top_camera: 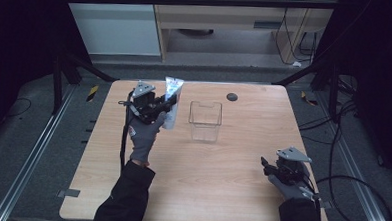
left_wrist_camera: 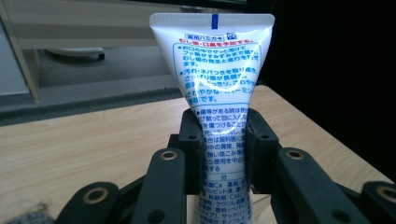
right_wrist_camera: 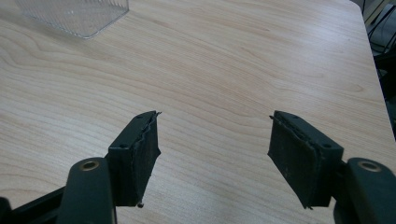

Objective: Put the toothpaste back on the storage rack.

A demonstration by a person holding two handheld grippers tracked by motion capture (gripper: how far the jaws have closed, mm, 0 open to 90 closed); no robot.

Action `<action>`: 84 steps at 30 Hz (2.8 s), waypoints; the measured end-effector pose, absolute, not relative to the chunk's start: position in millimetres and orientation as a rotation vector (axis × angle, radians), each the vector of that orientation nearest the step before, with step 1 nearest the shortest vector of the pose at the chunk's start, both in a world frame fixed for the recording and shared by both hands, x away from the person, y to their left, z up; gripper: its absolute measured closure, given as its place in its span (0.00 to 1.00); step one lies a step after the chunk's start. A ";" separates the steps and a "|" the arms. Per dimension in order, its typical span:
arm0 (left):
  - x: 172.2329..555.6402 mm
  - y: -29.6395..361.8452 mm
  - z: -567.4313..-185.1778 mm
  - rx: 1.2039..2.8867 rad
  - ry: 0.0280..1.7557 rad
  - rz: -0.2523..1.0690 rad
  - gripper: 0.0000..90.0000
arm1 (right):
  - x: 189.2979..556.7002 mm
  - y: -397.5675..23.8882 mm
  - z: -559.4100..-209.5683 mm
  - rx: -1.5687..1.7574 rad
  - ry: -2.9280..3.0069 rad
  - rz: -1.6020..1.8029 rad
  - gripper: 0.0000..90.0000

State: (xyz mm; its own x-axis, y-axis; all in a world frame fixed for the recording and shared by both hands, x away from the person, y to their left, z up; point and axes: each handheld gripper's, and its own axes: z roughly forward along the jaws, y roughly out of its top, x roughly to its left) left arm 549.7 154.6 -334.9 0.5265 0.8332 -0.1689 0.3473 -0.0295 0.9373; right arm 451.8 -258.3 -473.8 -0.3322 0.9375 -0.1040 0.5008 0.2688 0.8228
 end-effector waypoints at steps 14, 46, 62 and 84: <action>574.4 127.6 -334.7 1.569 1.004 0.512 0.80 | 452.4 -258.5 -474.7 1.289 1.938 0.944 0.36; 618.3 82.6 -373.7 1.588 0.987 0.500 0.79 | 453.5 -256.0 -477.2 1.277 1.950 0.933 0.36; 620.5 69.1 -393.2 1.652 0.977 0.510 0.79 | 453.4 -255.3 -477.5 1.276 1.955 0.934 0.37; 616.9 65.2 -421.5 1.712 0.981 0.525 0.79 | 453.9 -255.2 -478.3 1.270 1.962 0.925 0.36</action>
State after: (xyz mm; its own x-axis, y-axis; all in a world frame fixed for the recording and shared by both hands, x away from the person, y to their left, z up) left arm 616.9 65.2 -421.5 0.5682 0.8148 -0.1147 0.3562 -0.1180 0.9269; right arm 453.9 -255.2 -478.3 -0.3476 0.9297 -0.1219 0.4974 0.2930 0.8165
